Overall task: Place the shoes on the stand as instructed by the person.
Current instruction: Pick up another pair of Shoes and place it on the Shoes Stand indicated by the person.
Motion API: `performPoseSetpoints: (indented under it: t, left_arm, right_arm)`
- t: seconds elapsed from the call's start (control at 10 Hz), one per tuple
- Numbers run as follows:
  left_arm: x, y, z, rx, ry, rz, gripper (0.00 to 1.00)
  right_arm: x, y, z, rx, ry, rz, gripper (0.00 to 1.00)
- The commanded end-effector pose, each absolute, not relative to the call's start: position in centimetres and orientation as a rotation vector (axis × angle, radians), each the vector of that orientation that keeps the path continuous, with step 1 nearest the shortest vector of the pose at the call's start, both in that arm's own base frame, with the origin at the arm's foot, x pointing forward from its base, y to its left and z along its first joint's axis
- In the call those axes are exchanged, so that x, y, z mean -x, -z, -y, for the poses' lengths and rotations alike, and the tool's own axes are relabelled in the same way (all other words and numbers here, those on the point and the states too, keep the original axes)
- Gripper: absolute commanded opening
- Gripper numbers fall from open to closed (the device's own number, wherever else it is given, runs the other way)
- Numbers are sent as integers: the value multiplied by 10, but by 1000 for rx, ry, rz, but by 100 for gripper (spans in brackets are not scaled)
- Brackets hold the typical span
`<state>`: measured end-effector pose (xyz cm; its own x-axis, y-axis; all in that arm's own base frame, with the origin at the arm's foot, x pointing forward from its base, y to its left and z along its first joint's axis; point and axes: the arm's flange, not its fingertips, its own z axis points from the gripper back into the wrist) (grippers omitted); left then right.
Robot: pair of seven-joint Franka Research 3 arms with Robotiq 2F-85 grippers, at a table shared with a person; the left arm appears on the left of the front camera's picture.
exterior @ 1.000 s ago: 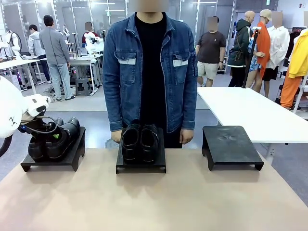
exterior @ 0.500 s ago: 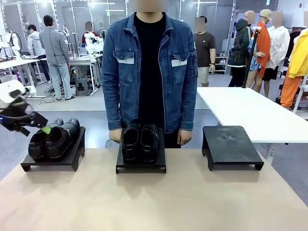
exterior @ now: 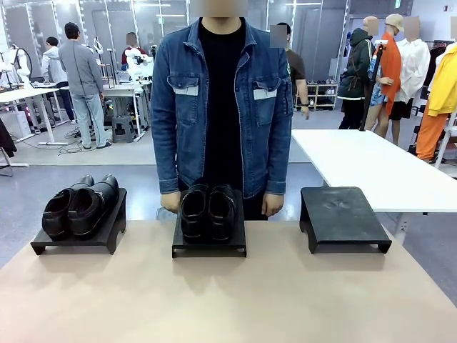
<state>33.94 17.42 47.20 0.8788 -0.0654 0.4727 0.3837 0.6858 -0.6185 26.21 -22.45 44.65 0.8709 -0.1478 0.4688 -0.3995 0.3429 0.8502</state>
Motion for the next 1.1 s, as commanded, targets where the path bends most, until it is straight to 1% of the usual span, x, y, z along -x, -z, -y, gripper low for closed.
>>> performPoseSetpoints:
  t: [0.0,0.1,0.3,0.4,0.5,0.7,0.8,1.0]
  left_arm:
    - [-323,-441,-204,1007,276,342,100]
    - [-312,-420,-217,1108,283,322,100]
    - [-298,-385,-239,1441,354,296,100]
    - [-299,-370,-245,1509,353,304,100]
    - [-302,-365,-251,1532,332,329,100]
    - [-311,-375,-259,1522,304,380,100]
    - [-287,-359,-230,1536,314,352,100]
    - [-287,-359,-230,1536,314,352,100]
  right_arm:
    - [-261,-448,226,-1230,-189,533,100]
    - [-261,-448,226,-1230,-189,533,100]
    - [-261,-448,226,-1230,-189,533,100]
    - [-261,-448,226,-1230,-189,533,100]
    - [-261,-448,226,-1230,-189,533,100]
    - [-261,-448,226,-1230,-189,533,100]
    - [-261,-448,226,-1230,-189,533,100]
    - [-261,-448,226,-1230,-189,533,100]
